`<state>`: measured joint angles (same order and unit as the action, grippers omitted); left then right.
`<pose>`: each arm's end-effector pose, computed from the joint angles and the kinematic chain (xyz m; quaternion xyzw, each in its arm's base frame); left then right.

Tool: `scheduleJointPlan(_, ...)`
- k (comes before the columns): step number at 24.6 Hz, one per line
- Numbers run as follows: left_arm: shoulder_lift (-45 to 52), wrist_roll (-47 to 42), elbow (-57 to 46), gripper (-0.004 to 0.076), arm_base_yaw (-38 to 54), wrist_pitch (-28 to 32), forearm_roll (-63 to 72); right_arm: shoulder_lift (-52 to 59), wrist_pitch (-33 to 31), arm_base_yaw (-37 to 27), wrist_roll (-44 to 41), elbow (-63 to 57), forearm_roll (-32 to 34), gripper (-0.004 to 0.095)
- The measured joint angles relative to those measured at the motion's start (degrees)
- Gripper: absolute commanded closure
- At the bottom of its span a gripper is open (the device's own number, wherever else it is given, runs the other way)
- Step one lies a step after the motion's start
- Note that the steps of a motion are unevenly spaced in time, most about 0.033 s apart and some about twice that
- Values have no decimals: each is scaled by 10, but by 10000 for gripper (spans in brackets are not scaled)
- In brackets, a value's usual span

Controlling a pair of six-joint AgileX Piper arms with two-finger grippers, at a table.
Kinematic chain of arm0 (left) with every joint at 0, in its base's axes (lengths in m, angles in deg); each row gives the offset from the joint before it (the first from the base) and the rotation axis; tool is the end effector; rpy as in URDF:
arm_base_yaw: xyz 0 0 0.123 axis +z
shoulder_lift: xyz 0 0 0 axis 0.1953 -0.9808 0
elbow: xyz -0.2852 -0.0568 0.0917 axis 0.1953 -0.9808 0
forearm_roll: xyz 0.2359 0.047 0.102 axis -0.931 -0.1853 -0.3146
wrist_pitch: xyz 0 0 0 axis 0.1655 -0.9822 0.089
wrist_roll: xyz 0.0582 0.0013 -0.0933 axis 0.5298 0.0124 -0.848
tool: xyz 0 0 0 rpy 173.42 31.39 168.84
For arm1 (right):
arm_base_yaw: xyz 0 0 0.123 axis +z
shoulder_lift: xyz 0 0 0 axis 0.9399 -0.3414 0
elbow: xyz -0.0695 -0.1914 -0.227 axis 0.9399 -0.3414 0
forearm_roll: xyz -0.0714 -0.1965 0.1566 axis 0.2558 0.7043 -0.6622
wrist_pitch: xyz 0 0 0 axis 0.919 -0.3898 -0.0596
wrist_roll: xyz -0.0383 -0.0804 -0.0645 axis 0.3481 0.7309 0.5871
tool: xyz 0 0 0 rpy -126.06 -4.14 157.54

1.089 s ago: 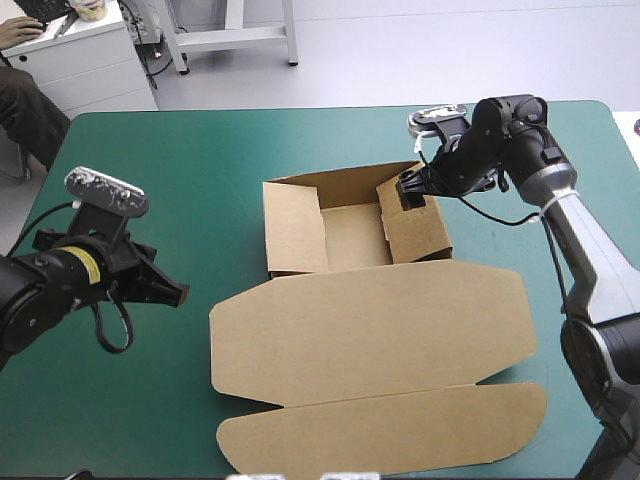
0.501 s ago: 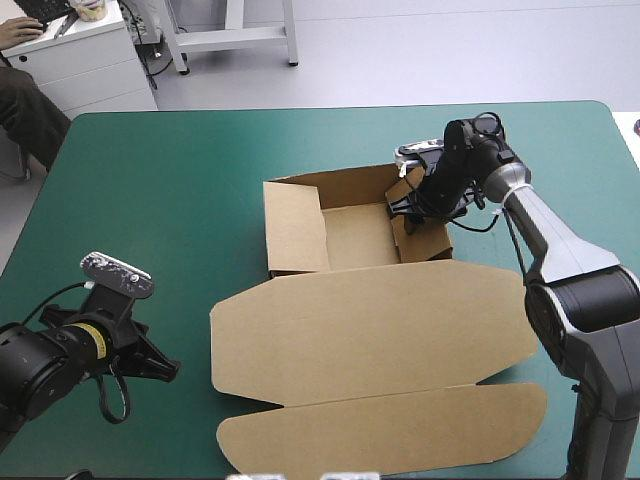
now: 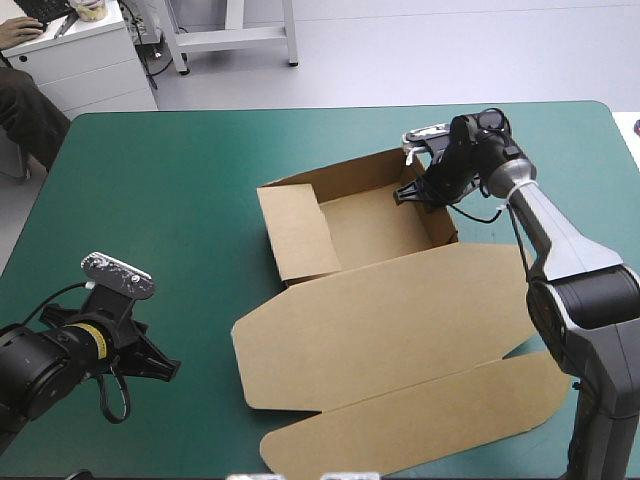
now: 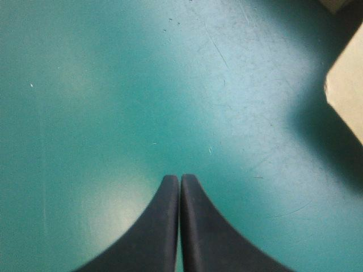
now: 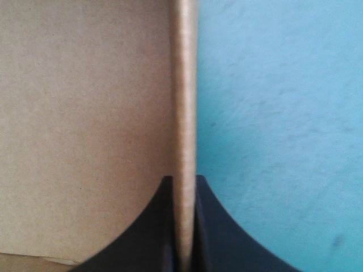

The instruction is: Fold the box

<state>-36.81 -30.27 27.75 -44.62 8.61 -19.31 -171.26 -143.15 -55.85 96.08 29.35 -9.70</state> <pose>0.1237 -0.0521 0.3423 0.2070 0.9337 0.0137 0.2919 0.4509 0.1233 0.2818 -0.1697 0.9675 0.0549 0.1794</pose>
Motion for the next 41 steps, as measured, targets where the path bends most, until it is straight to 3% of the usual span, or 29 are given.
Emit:
scheduleJointPlan(5,0,0,0,734,0,-2,-4,0,0,-66,9,48,13,928)
scheduleJointPlan(13,0,0,0,734,0,-24,-32,-4,-14,-293,31,85,20,928)
scheduleJointPlan(18,0,0,0,734,0,-24,-52,-9,-14,-369,28,85,19,916)
scheduleJointPlan(20,0,0,0,734,0,-24,-60,-22,-24,-388,28,85,19,855)
scheduleJointPlan(23,0,0,0,734,0,-24,-69,-47,-48,-393,30,85,15,668)
scheduleJointPlan(27,0,0,0,734,0,-23,-72,-62,-50,-393,30,85,-2,326)
scheduleJointPlan(28,0,0,0,734,0,-23,-72,-62,-49,-393,30,85,-4,199)
scheduleJointPlan(29,0,0,0,734,0,-23,-72,-62,-48,-393,30,87,-6,159)
scheduleJointPlan(31,0,0,0,734,0,-23,-72,-62,-49,-393,30,93,-6,125)
scheduleJointPlan(41,0,-2,0,734,0,-23,-72,-27,-56,-393,30,150,-7,146)
